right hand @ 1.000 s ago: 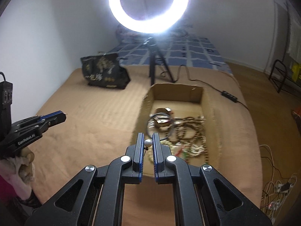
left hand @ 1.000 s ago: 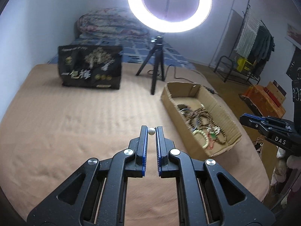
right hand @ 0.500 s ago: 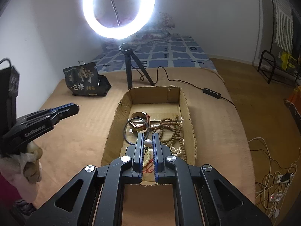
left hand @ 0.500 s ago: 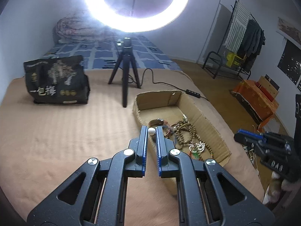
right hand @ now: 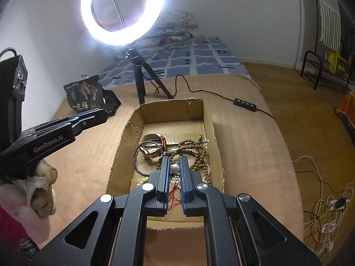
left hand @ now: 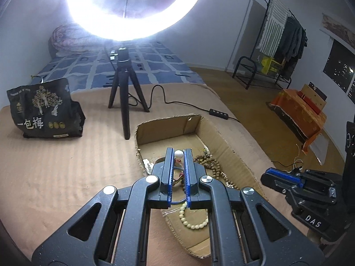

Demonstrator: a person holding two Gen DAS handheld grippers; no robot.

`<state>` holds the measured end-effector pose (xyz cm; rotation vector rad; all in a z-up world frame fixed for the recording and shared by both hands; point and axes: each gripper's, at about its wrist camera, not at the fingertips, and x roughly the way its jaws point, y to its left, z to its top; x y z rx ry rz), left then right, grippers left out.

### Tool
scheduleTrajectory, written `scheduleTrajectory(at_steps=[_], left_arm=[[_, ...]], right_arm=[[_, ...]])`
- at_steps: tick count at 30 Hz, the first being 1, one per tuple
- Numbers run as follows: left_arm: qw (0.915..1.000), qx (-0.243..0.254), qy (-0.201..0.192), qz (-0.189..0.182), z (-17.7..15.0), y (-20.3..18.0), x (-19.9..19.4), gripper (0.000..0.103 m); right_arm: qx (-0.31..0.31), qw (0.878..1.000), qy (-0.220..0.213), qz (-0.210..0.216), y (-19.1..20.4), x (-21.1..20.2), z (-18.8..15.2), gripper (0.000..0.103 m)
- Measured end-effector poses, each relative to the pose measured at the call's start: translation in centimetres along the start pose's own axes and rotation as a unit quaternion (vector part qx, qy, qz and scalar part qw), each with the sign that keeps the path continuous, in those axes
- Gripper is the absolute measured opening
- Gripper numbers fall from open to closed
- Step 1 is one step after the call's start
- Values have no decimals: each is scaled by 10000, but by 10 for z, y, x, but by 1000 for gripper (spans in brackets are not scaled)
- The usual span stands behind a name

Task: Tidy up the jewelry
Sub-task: 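Open both tools to drop the pearl earrings into the box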

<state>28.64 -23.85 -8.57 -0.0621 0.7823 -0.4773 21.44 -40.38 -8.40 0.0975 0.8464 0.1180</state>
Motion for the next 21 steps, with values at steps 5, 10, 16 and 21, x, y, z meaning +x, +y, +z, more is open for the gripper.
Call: scheduleTrajectory(at_steps=[5,10,16,21], left_arm=[[9999,105,20,-3,2,-7,3,7],[10000,74,42,42,4,-7,3,7],[9999,96,-58,82,5,-8,-1,41],[9997,135,-149,139,7,-8,-6,44]], right_arm=[[-29,10000,30,-20,2,2,0,7],[-39,9999,44,-81,2,2,1,7],[-86,9998,40,-165,4,1,-1,41],[-129,9996,29,-265,5,-1,0,59]])
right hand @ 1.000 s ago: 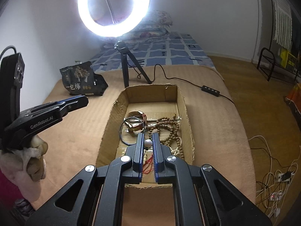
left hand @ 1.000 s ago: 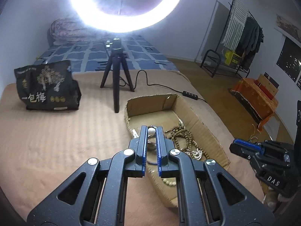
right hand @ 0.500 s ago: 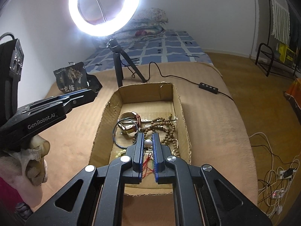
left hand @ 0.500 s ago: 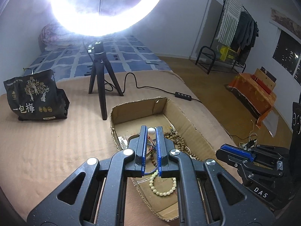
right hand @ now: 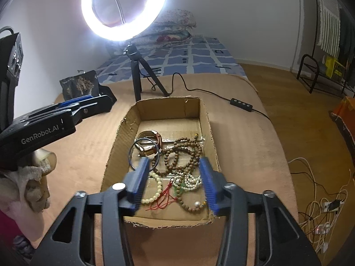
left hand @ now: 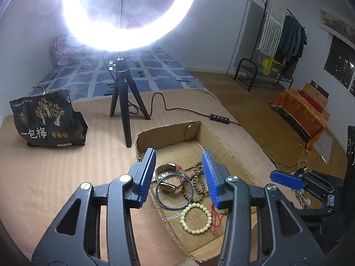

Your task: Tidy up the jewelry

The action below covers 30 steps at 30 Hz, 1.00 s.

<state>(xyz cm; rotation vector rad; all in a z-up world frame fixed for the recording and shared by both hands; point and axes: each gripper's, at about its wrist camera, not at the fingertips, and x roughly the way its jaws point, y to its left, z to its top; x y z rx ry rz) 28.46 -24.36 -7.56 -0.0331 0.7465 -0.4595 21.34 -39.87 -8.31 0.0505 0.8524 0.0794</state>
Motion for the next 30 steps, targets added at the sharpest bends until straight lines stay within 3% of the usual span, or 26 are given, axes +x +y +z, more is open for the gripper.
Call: scheduleTrajectory(at_steps=[2,5,6,9,19,30], left_arm=[[10000,-1,5,13,0,0,0,46],[10000,-38,-30,20,1,1,-3,63],[10000,-47,-70,26,1,2,-5,64],[9999,-50,-96,48,1,3,-9,64],[9998,-36,-182,117,1,5,-30,65],[9992,55,-379,150,1,1,-78,65]], right_arm=[[16,10000,-29,-63,0,-1,-1,67],[29,9998,-34,-191,0,-2,0,68],[27,9997,-28,-228,0,-2,1,70],[13,9990,-9,-444,3,-2,1,75],[-102,9981,-132,-595,12,-18,3,75],[-187,9951,-496,-833,25,-63,5,75]])
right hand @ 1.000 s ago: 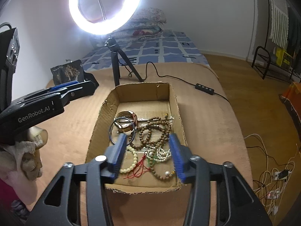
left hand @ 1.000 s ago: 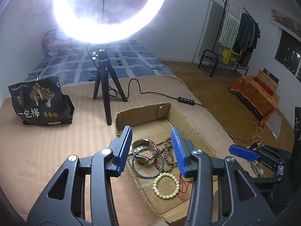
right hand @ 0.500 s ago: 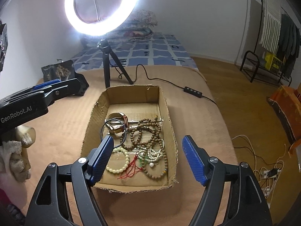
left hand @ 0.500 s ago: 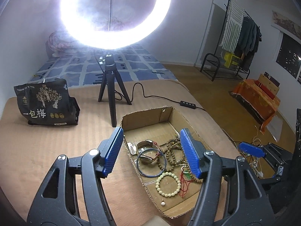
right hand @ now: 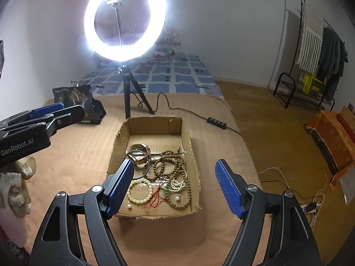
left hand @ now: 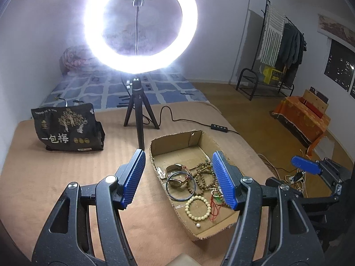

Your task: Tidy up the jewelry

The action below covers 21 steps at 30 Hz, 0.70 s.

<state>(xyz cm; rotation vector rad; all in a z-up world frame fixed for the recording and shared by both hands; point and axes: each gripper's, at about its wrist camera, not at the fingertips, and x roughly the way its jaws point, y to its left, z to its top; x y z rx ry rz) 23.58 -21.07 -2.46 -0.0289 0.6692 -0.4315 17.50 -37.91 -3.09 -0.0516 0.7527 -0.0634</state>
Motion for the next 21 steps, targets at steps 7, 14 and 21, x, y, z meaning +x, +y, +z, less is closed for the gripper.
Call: scheduleTrajectory(at_steps=[7,14,21], left_arm=[[9998,93,-177,41,0,3,-43,65],[9993,71,-353,107,-12,10,-86,72],[9987,248,-387,207,-34,8,-115,76]], right_arm=[[-89,9996,-211,-151,10,-31,-1,76],[-57,9991,-388,-189,18,-58,-7,79],[116,9987,-468,-149,18,-73,-19,79]])
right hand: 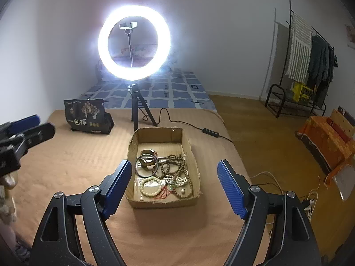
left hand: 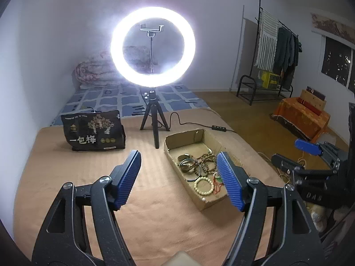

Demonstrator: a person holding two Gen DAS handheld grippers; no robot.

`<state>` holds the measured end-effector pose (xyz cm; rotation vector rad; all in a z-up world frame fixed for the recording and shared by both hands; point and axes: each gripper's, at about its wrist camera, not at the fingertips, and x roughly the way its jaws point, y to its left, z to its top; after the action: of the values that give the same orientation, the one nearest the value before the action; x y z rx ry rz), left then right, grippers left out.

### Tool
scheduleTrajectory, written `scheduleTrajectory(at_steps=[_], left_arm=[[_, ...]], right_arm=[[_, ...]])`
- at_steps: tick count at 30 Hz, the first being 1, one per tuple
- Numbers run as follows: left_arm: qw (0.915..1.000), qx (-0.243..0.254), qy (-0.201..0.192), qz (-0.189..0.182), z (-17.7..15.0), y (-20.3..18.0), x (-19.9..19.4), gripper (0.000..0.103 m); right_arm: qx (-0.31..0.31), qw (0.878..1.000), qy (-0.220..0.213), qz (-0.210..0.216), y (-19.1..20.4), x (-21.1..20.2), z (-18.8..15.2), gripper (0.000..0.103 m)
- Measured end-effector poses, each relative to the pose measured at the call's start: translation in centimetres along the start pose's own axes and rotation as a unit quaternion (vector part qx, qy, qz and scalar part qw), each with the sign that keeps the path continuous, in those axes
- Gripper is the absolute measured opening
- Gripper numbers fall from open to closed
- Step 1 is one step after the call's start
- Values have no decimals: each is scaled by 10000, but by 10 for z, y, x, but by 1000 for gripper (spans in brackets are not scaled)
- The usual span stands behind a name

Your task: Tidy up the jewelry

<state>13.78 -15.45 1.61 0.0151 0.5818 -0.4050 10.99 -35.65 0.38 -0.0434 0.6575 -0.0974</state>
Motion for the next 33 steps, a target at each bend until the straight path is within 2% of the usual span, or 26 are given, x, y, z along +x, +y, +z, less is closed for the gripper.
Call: scheduleTrajectory(at_steps=[7,15,20,33], left_arm=[[9998,83,-168,106,-9,-2,-19,80],[9993,218,-274,113,-12,-6,-33,102],[9983,327,-381,310,-14,-12,-41,103],[9990,317,-163,280,-18,-12,-37,103]], right_arm=[[163,9998,46,-51,-6,-1,-10,80],[434,9990,-61,-84,-19,-4,-11,82],[475,9988,-94,-121,-18,-7,-13,83],[454,9988,77,-177,-19,-1,-17,83]])
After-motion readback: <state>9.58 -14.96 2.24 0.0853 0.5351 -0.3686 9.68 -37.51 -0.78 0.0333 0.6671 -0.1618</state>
